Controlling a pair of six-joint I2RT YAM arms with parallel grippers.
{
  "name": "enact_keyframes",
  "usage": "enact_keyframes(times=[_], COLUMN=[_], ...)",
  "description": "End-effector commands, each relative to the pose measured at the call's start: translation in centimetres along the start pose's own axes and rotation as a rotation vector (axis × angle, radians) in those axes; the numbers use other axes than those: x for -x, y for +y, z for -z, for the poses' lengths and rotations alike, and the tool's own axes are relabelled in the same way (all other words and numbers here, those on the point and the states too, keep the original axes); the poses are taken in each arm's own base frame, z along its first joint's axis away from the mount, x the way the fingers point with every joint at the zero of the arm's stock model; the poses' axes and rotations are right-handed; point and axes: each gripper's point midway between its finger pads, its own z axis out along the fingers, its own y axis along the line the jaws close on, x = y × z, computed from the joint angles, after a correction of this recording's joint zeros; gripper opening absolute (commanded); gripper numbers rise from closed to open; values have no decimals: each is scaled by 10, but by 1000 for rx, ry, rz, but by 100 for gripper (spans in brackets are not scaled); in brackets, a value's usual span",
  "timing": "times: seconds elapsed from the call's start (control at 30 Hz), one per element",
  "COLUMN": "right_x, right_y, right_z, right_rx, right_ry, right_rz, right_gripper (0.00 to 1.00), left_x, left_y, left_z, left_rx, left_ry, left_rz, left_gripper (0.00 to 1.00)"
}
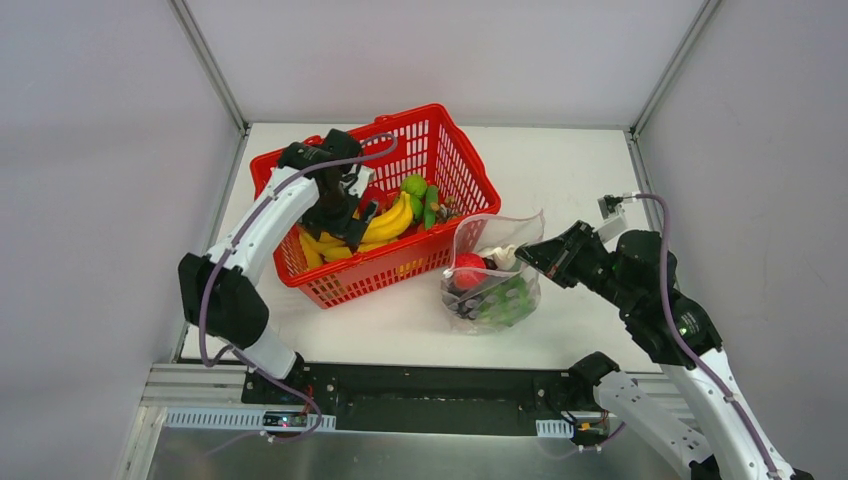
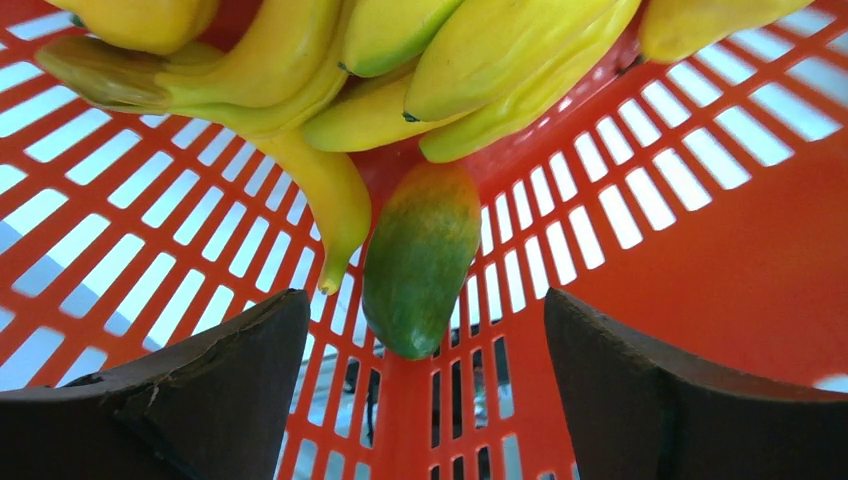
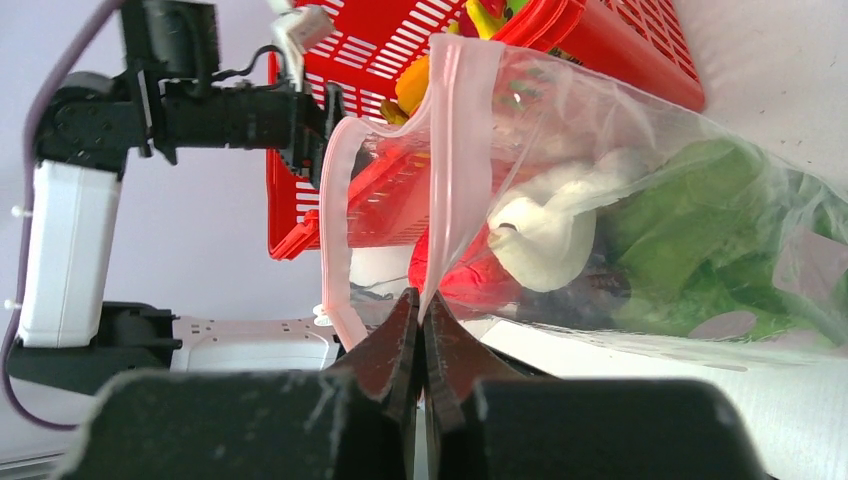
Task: Place the food in the zip-top bag and seal the zipper
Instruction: Pick up the fake fruit from the bin.
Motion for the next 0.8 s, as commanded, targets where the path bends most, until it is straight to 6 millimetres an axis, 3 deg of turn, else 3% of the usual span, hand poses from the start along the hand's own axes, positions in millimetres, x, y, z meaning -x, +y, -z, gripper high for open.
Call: enact_keyframes(times=[0.0, 0.1, 0.37, 0.77], right_x=[15, 15, 15, 15], right_y=[21, 20, 20, 19], right_z=[8, 8, 9, 10], right_rx=[78, 74, 75, 72], right_ry=[-66, -69, -67, -70], right_rz=[19, 26, 32, 33], right_gripper=[4, 4, 4, 4], left_x=[-21, -27, -56, -77], left_y=[9, 5, 24, 27], left_z=[-7, -17, -41, -52], left_rx=[-3, -41, 8, 9], left_ry=[168, 237, 441, 521], left_rz=[-77, -101, -94, -127], left_gripper=[88, 88, 87, 84])
